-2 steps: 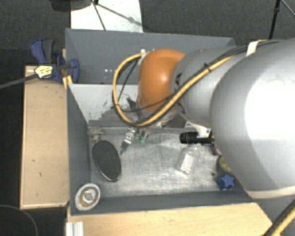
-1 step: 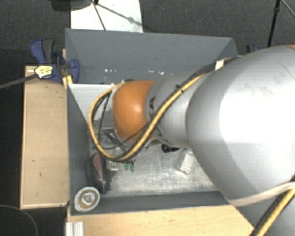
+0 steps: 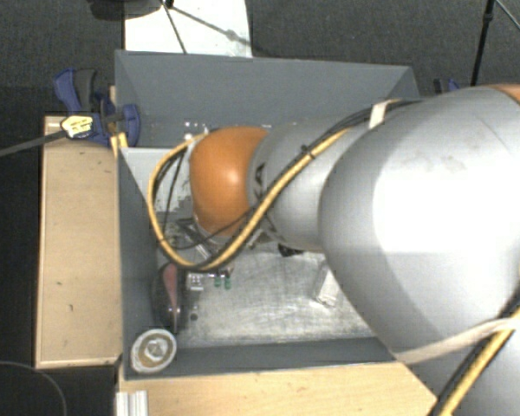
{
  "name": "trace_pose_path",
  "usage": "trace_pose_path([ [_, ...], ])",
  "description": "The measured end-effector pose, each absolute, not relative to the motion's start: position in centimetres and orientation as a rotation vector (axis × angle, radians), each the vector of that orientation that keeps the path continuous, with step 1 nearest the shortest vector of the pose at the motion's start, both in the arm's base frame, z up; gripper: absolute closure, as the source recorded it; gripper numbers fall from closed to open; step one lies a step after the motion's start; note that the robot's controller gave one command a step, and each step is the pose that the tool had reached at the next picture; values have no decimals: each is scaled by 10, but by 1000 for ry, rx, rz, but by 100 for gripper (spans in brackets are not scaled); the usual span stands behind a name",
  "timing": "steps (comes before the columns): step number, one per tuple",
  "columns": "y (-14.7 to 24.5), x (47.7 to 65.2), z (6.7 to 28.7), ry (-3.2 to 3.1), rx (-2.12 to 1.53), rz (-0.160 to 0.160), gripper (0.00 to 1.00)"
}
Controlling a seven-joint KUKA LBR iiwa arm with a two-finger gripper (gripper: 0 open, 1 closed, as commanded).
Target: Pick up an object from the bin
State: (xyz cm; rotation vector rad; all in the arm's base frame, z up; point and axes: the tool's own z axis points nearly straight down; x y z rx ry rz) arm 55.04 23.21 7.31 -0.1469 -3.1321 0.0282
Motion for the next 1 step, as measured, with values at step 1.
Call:
trace_pose_path([
  [1,236,505,73,-3051,804,-4,0],
])
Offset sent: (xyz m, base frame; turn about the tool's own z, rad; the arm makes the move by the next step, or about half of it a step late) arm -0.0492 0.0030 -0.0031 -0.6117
